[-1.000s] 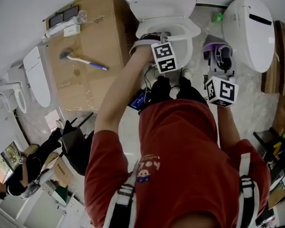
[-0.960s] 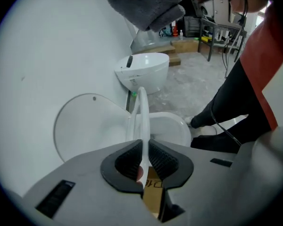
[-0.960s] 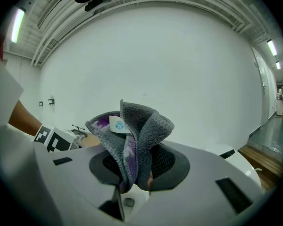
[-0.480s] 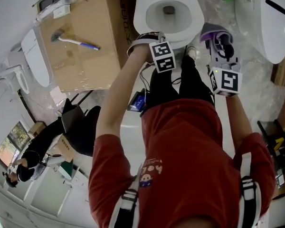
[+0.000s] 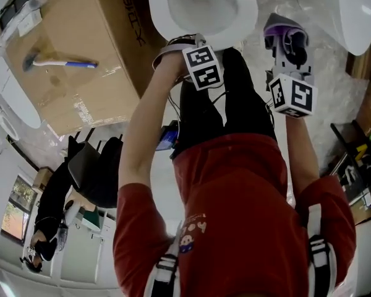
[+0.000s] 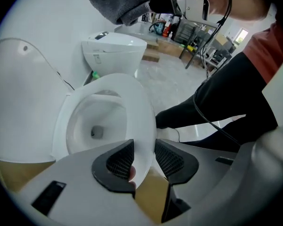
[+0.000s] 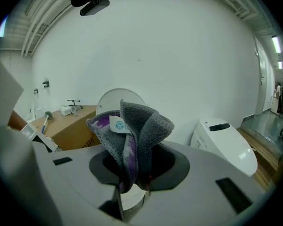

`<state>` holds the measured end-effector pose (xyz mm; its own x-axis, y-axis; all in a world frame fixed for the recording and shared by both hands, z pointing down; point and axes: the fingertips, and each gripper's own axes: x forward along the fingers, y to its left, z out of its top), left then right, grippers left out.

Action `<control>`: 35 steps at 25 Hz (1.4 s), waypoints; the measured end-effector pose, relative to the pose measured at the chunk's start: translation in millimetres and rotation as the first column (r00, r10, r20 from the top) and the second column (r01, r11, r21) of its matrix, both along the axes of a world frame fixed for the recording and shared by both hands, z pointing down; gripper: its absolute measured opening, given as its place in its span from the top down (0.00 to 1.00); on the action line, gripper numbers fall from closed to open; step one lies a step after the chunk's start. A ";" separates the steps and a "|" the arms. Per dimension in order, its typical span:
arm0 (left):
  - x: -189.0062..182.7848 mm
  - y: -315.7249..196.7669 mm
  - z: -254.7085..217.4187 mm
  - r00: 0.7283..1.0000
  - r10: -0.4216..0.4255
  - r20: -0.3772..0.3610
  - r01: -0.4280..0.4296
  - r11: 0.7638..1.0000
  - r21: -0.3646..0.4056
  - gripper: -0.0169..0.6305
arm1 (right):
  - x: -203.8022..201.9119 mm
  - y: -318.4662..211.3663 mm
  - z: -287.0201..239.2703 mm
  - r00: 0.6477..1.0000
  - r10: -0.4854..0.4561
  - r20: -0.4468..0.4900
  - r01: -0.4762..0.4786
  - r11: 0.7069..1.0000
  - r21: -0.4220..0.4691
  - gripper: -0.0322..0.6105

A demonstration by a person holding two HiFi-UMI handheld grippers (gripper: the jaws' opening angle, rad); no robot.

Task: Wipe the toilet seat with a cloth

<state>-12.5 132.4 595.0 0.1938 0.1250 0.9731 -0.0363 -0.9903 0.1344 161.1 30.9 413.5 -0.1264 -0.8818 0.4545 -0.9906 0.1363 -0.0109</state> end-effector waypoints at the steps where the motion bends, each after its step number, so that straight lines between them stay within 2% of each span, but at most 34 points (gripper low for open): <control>1: 1.2 3.8 9.0 1.000 0.003 -0.006 -0.003 1.000 -0.021 0.75 | -4.3 1.3 8.8 1.000 -0.016 -0.009 0.016 1.000 -0.003 0.80; 5: 1.8 24.8 45.4 0.999 -0.015 -0.036 0.010 0.992 -0.125 0.75 | -26.7 8.6 46.8 0.998 -0.066 -0.010 0.066 0.997 -0.031 0.80; 10: -0.1 24.5 90.0 0.996 -0.074 -0.051 0.063 0.981 -0.184 0.78 | -46.8 3.0 83.0 0.998 -0.060 0.036 0.061 0.997 -0.043 0.80; 14: 1.1 26.2 120.0 0.996 -0.085 -0.036 0.077 0.981 -0.178 0.80 | -47.8 3.0 100.8 0.998 -0.054 0.041 0.056 0.997 -0.045 0.80; 23: -2.5 35.9 176.3 0.995 -0.099 0.026 0.102 0.986 -0.132 0.93 | -46.0 3.0 126.2 0.997 -0.048 0.053 0.051 0.997 -0.066 0.80; 25: -4.3 38.4 181.6 0.995 -0.095 0.035 0.098 0.989 -0.107 0.95 | -46.9 3.9 127.9 0.997 -0.052 0.056 0.056 0.996 -0.070 0.80; 29: -4.3 36.7 182.3 0.986 -0.161 0.035 0.164 0.978 -0.130 0.95 | -47.4 6.7 133.6 0.997 -0.066 0.051 0.069 0.995 -0.078 0.80; 35: -5.4 35.9 182.9 0.981 -0.191 0.028 0.193 0.973 -0.128 0.95 | -50.9 9.3 140.6 0.995 -0.083 0.046 0.087 0.992 -0.094 0.80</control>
